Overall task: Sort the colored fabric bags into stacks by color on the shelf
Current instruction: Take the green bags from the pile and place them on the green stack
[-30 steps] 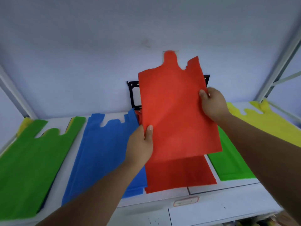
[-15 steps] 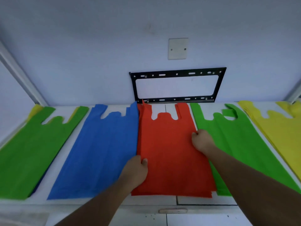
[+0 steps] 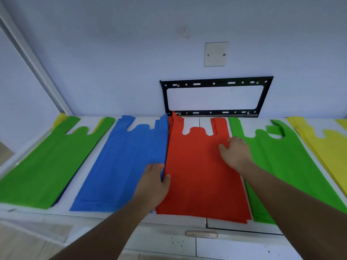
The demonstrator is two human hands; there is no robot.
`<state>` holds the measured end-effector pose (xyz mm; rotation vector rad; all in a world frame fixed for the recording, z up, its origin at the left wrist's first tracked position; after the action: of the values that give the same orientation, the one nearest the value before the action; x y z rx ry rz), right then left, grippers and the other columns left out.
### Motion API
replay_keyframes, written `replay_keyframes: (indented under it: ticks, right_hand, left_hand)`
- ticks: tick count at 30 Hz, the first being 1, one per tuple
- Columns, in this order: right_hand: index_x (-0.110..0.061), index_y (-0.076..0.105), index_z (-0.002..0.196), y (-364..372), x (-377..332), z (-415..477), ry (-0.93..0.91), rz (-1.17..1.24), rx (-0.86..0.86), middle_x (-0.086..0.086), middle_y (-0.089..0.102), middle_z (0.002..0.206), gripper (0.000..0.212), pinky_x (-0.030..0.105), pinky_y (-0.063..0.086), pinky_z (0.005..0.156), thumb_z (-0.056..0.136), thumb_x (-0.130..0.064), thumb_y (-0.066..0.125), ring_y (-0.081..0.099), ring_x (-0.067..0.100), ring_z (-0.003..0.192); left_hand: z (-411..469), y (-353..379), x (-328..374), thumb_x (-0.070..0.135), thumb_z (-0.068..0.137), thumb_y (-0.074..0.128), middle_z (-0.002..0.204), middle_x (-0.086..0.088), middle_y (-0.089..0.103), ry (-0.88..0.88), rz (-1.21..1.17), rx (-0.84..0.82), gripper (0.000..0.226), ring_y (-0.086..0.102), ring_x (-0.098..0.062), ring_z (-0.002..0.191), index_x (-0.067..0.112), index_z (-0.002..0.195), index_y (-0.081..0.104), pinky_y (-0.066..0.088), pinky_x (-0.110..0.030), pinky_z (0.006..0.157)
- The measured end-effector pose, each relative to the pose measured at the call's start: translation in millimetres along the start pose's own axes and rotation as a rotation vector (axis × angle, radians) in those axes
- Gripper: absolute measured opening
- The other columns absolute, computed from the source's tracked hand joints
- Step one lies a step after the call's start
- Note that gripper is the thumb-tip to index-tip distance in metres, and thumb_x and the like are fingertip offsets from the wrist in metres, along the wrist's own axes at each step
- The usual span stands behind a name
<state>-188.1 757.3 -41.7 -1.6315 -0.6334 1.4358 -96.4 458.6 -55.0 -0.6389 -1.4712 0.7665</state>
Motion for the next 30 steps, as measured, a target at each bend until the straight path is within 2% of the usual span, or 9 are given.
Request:
replay_keyframes:
  ticks: [3,9,13,15,18,21,23,26,30]
  right_hand:
    - [-0.005,0.054,0.129,11,-24,-11,-0.046,0.005,-0.034,0.019,0.055,0.128,0.052,0.042,0.041,0.105,0.09,-0.04,0.055,0.049,0.036,0.121]
    - [-0.012,0.058,0.124,44,-77,-35,-0.049,0.13,-0.101,0.014,0.058,0.125,0.049,0.038,0.044,0.102,0.087,-0.044,0.058,0.055,0.033,0.117]
    - [-0.008,0.06,0.117,77,-136,-54,-0.075,0.209,-0.102,0.007,0.064,0.106,0.038,0.031,0.046,0.084,0.091,-0.036,0.059,0.062,0.026,0.098]
    - [-0.008,0.059,0.107,99,-175,-65,-0.098,0.234,-0.118,0.002,0.061,0.09,0.029,0.03,0.045,0.071,0.093,-0.034,0.056,0.059,0.021,0.082]
    - [-0.011,0.055,0.087,141,-236,-84,-0.103,0.237,-0.126,-0.001,0.056,0.076,0.024,0.031,0.041,0.062,0.092,-0.034,0.054,0.054,0.019,0.069]
    - [-0.011,0.042,0.066,184,-294,-111,-0.083,0.303,-0.155,0.003,0.039,0.061,0.034,0.031,0.035,0.058,0.092,-0.03,0.054,0.038,0.019,0.056]
    - [-0.006,0.039,0.066,212,-330,-133,-0.092,0.34,-0.213,0.007,0.033,0.064,0.036,0.031,0.031,0.058,0.093,-0.027,0.053,0.034,0.018,0.058]
    - [0.01,0.049,0.076,243,-361,-155,-0.077,0.321,-0.26,0.008,0.042,0.068,0.038,0.03,0.034,0.061,0.091,-0.024,0.054,0.041,0.018,0.063]
    - [-0.012,0.047,0.065,263,-389,-172,-0.123,0.244,-0.316,0.009,0.041,0.064,0.027,0.029,0.034,0.057,0.09,-0.021,0.051,0.04,0.018,0.059]
  left_hand:
    - [-1,-7,-10,0.041,0.096,0.053,0.136,0.001,0.048,0.089,0.127,-0.072,0.049,0.047,-0.016,0.126,0.018,0.139,0.047,0.041,-0.032,0.106]
    - [1,-47,-55,0.043,0.095,0.055,0.138,0.004,0.046,0.138,0.176,-0.121,0.048,0.041,-0.016,0.131,0.021,0.138,0.049,0.037,-0.032,0.11]
    - [8,-90,-105,0.045,0.094,0.056,0.136,0.006,0.046,0.163,0.194,-0.109,0.046,0.041,-0.015,0.131,0.024,0.135,0.05,0.037,-0.031,0.108]
    - [16,-117,-138,0.046,0.093,0.057,0.136,0.006,0.046,0.18,0.217,-0.107,0.048,0.041,-0.015,0.13,0.025,0.135,0.05,0.038,-0.032,0.108]
    - [30,-160,-195,0.049,0.089,0.062,0.136,0.004,0.047,0.198,0.211,-0.09,0.052,0.042,-0.017,0.13,0.024,0.134,0.051,0.037,-0.033,0.108]
    - [35,-193,-245,0.059,0.081,0.066,0.145,0.002,0.043,0.212,0.232,-0.181,0.07,0.037,-0.018,0.134,0.026,0.139,0.046,0.034,-0.038,0.112]
    - [31,-209,-272,0.071,0.071,0.067,0.148,0.004,0.038,0.248,0.261,-0.257,0.086,0.034,-0.017,0.136,0.03,0.142,0.042,0.032,-0.04,0.113]
    - [23,-222,-303,0.077,0.059,0.071,0.154,0.009,0.03,0.323,0.291,-0.381,0.105,0.025,-0.013,0.141,0.034,0.147,0.033,0.026,-0.039,0.117]
    - [19,-228,-316,0.074,0.058,0.075,0.161,0.011,0.016,0.43,0.326,-0.444,0.114,0.017,-0.012,0.146,0.033,0.152,0.025,0.017,-0.036,0.119]
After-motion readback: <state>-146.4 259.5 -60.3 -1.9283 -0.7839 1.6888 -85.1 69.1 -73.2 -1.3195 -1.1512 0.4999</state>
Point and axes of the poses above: each hand's wrist, its own z-axis towards the middle knuckle, its own y-axis out of the palm, x = y × z, the point moved 8 cm from there along z, towards the middle knuckle
